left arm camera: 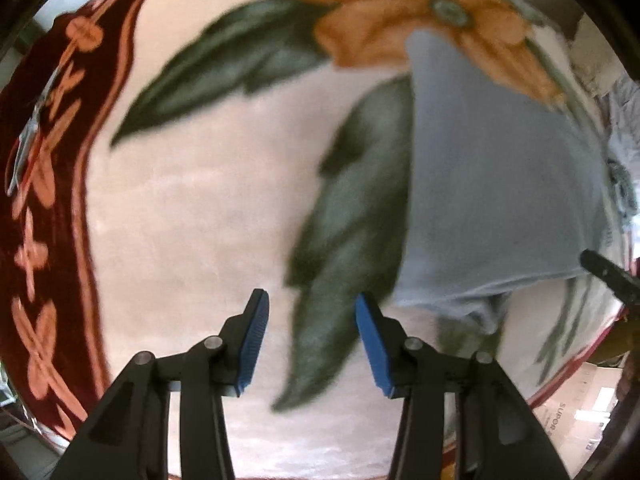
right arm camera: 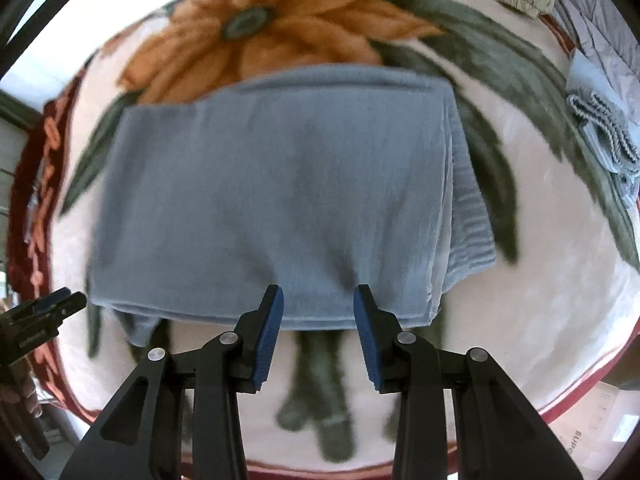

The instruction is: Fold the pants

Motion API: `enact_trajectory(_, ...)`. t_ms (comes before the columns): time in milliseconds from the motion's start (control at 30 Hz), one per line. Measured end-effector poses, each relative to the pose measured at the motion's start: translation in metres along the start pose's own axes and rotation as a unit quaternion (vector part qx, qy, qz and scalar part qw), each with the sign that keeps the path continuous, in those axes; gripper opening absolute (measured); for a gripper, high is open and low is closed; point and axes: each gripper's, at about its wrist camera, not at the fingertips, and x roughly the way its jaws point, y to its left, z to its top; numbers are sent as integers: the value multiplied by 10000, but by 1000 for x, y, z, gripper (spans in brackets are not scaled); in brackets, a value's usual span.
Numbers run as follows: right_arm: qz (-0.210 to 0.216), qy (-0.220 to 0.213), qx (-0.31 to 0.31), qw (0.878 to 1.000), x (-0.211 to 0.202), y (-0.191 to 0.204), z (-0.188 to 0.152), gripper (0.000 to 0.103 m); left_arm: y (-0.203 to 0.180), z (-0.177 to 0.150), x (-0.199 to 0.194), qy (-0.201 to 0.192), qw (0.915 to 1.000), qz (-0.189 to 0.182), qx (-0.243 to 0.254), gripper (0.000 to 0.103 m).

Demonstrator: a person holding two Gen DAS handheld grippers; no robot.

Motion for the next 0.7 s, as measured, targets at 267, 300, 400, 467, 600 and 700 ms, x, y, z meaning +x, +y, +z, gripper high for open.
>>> enact_trajectory(267,-53,-357,133,9993,-6,-18,44,37,-42,66,-34,-746,9936,-820,197,49)
enact_trajectory(300,-71,-392,124,9991,-3,-19,50,37,-49,77,-32,-790,9926,-894,240,49)
enact_trajectory(400,-90,-465,77,9988,5,-20,66,37,-71,108,-18,-914,9887,-1128,384,44)
enact_trajectory(467,-170,-448,36,9988,14,-23,76,37,-86,128,-2,-884,9881,-1164,478,40)
enact_trajectory(600,-212,-290,6,9994,39,-31,87,37,-93,146,32,-721,9914,-948,535,38)
enact_trajectory(700,-172,-307,-126,9993,51,-32,89,37,-83,153,56,-563,9934,-869,491,28)
